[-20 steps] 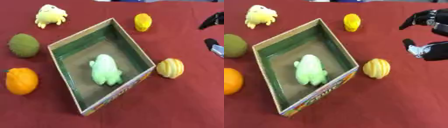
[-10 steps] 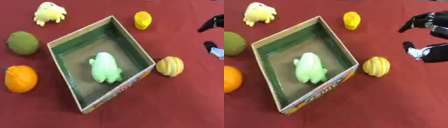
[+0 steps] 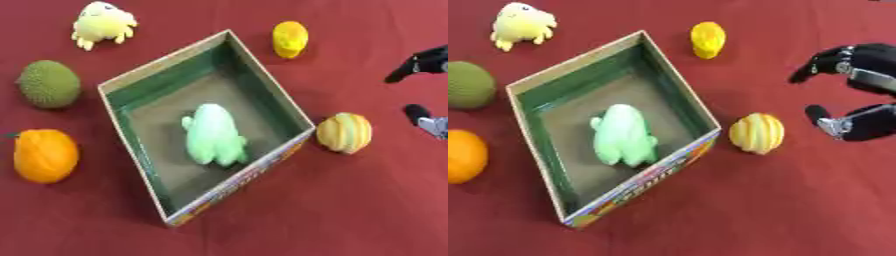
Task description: Pick up objects on the table and place them in the box.
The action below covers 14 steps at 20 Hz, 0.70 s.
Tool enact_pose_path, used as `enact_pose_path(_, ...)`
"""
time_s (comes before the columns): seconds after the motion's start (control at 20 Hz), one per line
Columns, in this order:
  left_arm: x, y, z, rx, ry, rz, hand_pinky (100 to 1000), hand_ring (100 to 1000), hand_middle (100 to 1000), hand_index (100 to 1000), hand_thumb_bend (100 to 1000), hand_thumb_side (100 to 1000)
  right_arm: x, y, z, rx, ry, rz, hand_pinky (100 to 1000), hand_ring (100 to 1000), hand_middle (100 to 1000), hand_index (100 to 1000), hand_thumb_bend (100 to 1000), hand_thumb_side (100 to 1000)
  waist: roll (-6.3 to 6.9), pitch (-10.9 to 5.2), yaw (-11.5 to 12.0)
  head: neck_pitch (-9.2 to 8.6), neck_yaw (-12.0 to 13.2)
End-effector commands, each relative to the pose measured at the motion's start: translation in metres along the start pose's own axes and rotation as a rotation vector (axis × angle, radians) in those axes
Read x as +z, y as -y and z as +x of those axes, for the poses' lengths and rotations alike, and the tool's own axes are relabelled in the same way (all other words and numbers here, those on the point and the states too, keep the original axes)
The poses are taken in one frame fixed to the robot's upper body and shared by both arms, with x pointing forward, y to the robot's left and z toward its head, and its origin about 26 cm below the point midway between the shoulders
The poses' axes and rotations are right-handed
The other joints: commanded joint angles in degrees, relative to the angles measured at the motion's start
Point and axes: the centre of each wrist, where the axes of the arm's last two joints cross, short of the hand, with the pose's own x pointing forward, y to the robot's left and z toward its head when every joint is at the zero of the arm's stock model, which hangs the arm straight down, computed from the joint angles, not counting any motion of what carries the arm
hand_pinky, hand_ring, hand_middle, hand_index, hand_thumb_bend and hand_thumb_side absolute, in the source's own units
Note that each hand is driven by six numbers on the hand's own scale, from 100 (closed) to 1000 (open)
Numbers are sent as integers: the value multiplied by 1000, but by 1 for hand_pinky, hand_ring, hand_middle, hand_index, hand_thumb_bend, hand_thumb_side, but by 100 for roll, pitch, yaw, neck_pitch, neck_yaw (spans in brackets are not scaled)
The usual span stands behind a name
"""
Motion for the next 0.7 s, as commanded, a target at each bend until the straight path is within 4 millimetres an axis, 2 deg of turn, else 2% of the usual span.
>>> enact_pose_path(0.05, -6, -5, 12, -6, 40, 9, 742, 756, 690, 833, 106, 824, 0, 7, 5, -17, -15, -30, 865, 850, 767, 820, 196, 100, 16, -95, 13, 30, -22)
enact_pose_path(0.25, -6, -4, 12, 1, 39, 5, 742, 756, 687, 831, 105, 823, -3, 5, 8, -40, -40, -43, 864, 852, 775, 823, 242, 100, 21, -72, 40, 61, -49)
enact_pose_path(0.35, -6, -3, 13, 5, 39, 4, 742, 756, 686, 831, 104, 823, -6, 4, 10, -37, -51, -48, 865, 852, 778, 827, 307, 100, 24, -63, 56, 70, -66)
enact_pose_path(0.7, -6, 1, 11, 20, 28, -1, 741, 755, 681, 829, 107, 827, -21, -7, 25, 11, -79, -46, 861, 848, 775, 825, 346, 100, 30, -24, 109, 56, -92)
